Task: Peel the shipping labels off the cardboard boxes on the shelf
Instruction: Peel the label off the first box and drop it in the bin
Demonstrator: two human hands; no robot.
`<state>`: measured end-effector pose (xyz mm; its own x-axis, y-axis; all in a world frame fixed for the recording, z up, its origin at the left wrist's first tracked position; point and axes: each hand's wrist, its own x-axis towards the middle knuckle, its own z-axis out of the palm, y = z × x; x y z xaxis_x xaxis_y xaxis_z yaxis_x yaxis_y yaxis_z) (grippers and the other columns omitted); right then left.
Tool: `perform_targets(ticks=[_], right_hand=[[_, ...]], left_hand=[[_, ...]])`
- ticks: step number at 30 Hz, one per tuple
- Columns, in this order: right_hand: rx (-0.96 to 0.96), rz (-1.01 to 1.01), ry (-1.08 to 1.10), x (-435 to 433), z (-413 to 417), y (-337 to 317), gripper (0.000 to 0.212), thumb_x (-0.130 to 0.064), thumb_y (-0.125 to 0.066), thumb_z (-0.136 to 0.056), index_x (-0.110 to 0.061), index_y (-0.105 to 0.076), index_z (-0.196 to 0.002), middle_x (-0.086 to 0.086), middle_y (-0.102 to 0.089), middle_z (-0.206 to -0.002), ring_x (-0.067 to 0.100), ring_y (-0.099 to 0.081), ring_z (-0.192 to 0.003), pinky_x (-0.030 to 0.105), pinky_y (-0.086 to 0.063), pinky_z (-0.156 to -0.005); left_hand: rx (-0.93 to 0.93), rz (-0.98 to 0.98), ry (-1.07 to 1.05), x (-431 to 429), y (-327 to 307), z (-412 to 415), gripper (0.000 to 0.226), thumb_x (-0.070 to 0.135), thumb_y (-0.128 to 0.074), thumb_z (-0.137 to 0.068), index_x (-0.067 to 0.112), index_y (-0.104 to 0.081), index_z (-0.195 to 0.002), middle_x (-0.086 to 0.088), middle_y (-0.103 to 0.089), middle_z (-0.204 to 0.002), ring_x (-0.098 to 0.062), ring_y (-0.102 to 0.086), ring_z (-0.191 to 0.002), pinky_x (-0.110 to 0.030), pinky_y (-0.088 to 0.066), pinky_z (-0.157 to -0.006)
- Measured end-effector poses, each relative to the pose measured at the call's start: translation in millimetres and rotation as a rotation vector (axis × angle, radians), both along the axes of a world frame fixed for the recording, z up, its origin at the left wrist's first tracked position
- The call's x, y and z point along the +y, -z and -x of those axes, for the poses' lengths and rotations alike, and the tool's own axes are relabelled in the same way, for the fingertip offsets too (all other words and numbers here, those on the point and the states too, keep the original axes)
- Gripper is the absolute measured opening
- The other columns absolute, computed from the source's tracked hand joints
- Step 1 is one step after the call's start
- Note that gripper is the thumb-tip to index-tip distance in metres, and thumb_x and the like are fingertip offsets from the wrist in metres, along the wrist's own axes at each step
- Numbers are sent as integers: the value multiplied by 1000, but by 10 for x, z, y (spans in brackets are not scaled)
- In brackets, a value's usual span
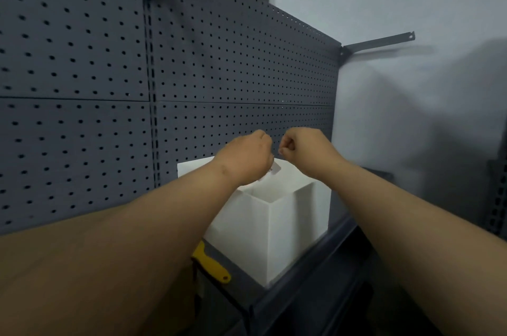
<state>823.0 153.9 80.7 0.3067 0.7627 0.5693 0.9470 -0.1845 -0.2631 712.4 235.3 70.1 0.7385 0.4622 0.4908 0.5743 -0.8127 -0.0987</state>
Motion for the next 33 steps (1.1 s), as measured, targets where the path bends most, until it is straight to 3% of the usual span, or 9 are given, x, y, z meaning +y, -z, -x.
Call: perform_targets(ticks=[3, 6, 9, 13, 17, 20, 24, 29, 33], right_hand=[[-6, 10, -25, 209, -119, 35, 17, -13, -51, -93, -7, -66, -97, 3, -60, -87, 16, -52, -81, 32, -49, -76], [-18, 35, -41, 349, -221, 79, 15, -12, -51, -93, -7, -66, -95, -1, -58, -85, 15, -52, -80, 28, -45, -71], [-13, 48, -39, 430, -302, 98, 16, -10, -51, -92, -8, -66, -95, -1, -58, -85, 14, -52, -80, 30, -48, -73], [-18, 63, -37, 480, -361, 113, 15, -13, -52, -93, -8, -66, -96, 0, -58, -87, 14, -51, -80, 30, -47, -74], [-27, 70, -40, 469, -392, 127, 16, -12, -52, -92, -7, -66, -96, 5, -67, -96, 14, -51, -82, 32, -49, -78], [-23, 73, -45, 443, -403, 121, 18, -10, -50, -91, -6, -66, -98, 7, -69, -99, 14, -52, -82, 31, -49, -77], [-17, 76, -43, 406, -406, 110, 19, -10, -50, -92, -6, -67, -98, 7, -69, -99, 15, -53, -82, 32, -50, -78], [-17, 83, -41, 360, -395, 98, 19, -9, -50, -92, -6, -67, -97, 8, -70, -99, 17, -55, -82, 33, -51, -78], [-12, 84, -43, 322, -386, 96, 19, -9, -49, -92, -6, -67, -97, 7, -70, -99, 17, -56, -82, 31, -50, -75]], left_hand=[[95, 39, -24, 179, -6, -136, 23, 9, -37, -98, 2, -56, -108, -13, -37, -135, -18, -40, -60, -33, -36, -61], [191, 18, -108, 339, 43, -219, 20, 1, -39, -97, 0, -58, -104, -16, -36, -126, -13, -27, -51, -29, -33, -50], [216, 75, -108, 524, 90, -296, 21, 6, -48, -96, 7, -56, -115, -10, -44, -123, -20, -51, -61, -34, -48, -59], [264, 129, -55, 532, 125, -305, 59, 4, -58, -88, 21, -32, -138, -9, -62, -103, -28, -63, -84, -40, -56, -69], [252, -61, -120, 436, 135, -272, 31, 2, -51, -88, 9, -42, -117, -6, -55, -85, -27, -53, -75, -34, -42, -62], [278, -2, -173, 404, 125, -293, 12, 9, -52, -93, 6, -57, -103, -7, -56, -90, -25, -49, -73, -31, -38, -64], [171, 95, -185, 512, 170, -369, 35, 22, -51, -97, 9, -42, -66, -8, -52, -101, -19, -42, -57, -29, -34, -57], [222, 0, -136, 441, 137, -312, 26, 29, -51, -97, 11, -68, -108, -8, -59, -113, -29, -56, -103, -35, -46, -81], [206, -24, -124, 416, 133, -278, 22, 20, -48, -97, 8, -67, -100, -6, -58, -113, -27, -53, -94, -33, -43, -79]])
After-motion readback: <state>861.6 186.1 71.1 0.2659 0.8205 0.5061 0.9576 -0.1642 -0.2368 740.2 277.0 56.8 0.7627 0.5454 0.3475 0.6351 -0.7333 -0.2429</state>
